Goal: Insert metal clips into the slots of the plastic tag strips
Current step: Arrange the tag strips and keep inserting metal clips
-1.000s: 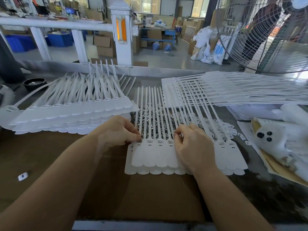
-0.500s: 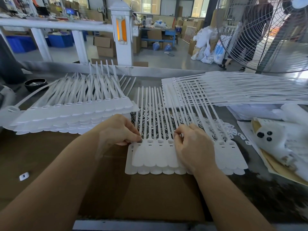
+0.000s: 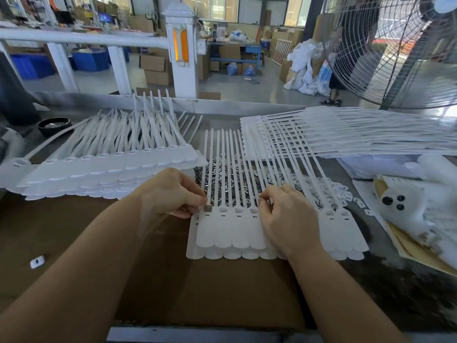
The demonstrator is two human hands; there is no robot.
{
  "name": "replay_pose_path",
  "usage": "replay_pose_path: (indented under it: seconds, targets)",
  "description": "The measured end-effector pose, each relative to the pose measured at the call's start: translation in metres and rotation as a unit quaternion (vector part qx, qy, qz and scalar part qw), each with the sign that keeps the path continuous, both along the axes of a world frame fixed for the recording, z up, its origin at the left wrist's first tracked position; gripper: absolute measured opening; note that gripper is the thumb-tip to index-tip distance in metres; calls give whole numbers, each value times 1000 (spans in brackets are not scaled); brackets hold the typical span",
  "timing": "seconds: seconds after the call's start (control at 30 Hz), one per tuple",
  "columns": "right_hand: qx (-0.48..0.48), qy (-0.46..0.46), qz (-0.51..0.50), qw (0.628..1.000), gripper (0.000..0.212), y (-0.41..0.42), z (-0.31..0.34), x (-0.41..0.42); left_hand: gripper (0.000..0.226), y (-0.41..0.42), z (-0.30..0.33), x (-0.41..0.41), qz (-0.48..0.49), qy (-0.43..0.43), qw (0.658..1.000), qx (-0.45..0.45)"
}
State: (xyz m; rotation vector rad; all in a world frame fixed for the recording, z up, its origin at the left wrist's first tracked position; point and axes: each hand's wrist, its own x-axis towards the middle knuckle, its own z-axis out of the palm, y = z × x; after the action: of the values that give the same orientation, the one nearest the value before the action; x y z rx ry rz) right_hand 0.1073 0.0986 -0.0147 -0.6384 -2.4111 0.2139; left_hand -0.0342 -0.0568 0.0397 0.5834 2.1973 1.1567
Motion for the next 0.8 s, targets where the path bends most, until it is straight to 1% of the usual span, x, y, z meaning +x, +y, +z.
replay_pose_path:
  seconds: [0.17,0.27,0.47,0.63,0.67,0.8]
  targets:
    - [2,4,1,1000,10,0,0,2,14,-3,-2,4,-58,43,997,-16]
    - [-1,1,1,1000,10,0,0,1,15,-3,0,5,-70,65,995,-18]
    - [-1,0,0,1000,10,0,0,2,9,-4,2,7,-66,55,996,3]
    - [-2,-14,0,1000,12,1,0,1,8,5,-1,9,-30,60,997,42]
    - [-5,-16,0,1000,13,1,0,1,7,10,-3,9,-20,75,996,47]
    - [-9,-15,2,1000,12,1,0,1,6,30,-13,10,-10,206,978,9]
